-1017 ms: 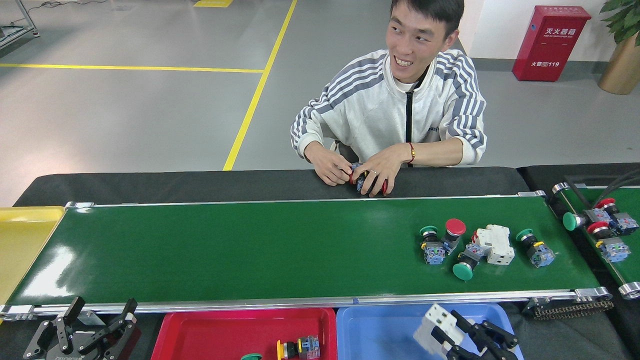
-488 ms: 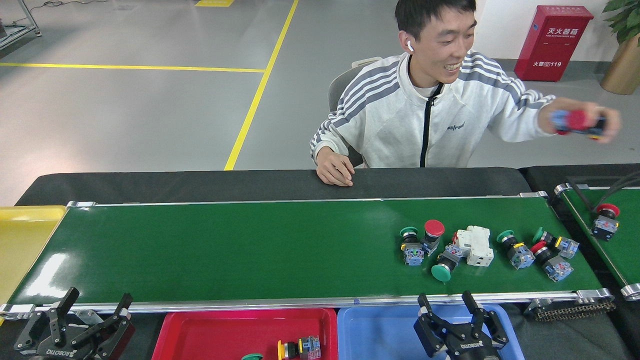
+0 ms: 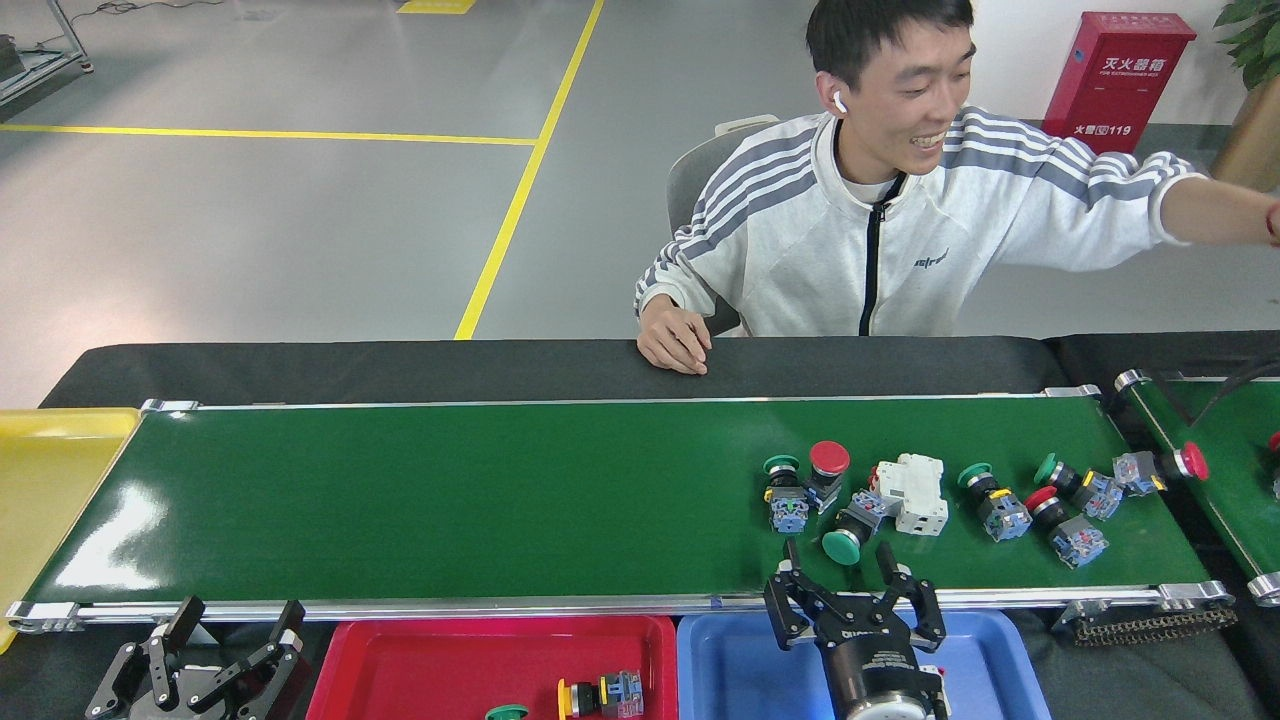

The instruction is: Pick switch part from conveyor to tray

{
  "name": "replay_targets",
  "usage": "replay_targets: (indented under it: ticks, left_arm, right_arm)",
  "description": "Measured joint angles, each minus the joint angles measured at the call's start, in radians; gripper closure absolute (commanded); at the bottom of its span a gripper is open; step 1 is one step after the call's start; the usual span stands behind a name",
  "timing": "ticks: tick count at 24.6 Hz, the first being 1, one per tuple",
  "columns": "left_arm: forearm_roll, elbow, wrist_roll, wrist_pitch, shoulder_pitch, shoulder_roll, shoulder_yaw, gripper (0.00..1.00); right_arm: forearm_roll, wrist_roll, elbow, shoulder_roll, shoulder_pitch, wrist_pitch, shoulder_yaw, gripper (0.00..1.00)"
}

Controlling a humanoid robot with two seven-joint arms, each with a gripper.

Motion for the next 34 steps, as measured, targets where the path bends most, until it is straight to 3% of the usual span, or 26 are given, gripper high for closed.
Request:
replay_targets:
  ticks: [5,7,11,15,20,25,26,27,28,29,30,34]
  left_arm:
    - [0.003,0.000,-0.005,0.000,-0.010,0.000,0.000,0.00]
    - [0.003,0.000,-0.005,-0.001,-0.015,0.000,0.000,0.00]
    - [0.003,0.000,-0.006,-0.002,-0.018,0.000,0.000,0.00]
    - [0.003,0.000,-0.006,-0.002,-0.018,0.000,0.000,0.00]
    - [0.003,0.000,-0.006,-0.002,-0.018,0.000,0.000,0.00]
    - [0.004,0.000,-0.006,-0.002,-0.018,0.000,0.000,0.00]
    - [0.005,0.000,-0.006,-0.004,-0.018,0.001,0.000,0.00]
    - [0.007,0.000,-0.006,-0.012,-0.018,0.002,0.000,0.00]
    - [0.010,0.000,-0.006,-0.030,-0.018,0.003,0.000,0.00]
    - [0.011,0.000,-0.006,-0.052,-0.018,0.003,0.000,0.00]
    - [0.011,0.000,-0.006,-0.080,-0.018,0.002,0.000,0.00]
    - [0.011,0.000,-0.006,-0.178,-0.027,0.002,-0.014,0.00]
  right_arm:
    - [0.012,0.009,0.045,0.012,-0.019,0.005,0.002,0.07]
    - [0.013,0.021,0.086,0.032,-0.057,0.008,0.002,0.22]
    - [0.029,0.034,0.133,0.038,-0.116,0.013,0.006,0.68]
    - [0.061,0.058,0.145,0.031,-0.117,-0.003,0.033,0.88]
    - [0.061,0.068,0.138,0.028,-0.117,-0.040,0.035,0.98]
    - [0.061,0.069,0.028,0.028,-0.064,-0.242,0.050,0.98]
    - [0.061,0.069,0.000,0.028,-0.050,-0.286,0.067,0.98]
    - [0.061,0.069,-0.019,0.028,-0.044,-0.344,0.091,0.89]
    - [0.061,0.068,-0.028,0.028,-0.044,-0.388,0.117,0.53]
    - [0.063,0.059,-0.032,0.027,-0.044,-0.432,0.145,0.09]
    - [0.064,0.051,-0.033,0.026,-0.044,-0.472,0.168,0.04]
    - [0.064,0.028,-0.034,0.021,-0.044,-0.596,0.227,0.02]
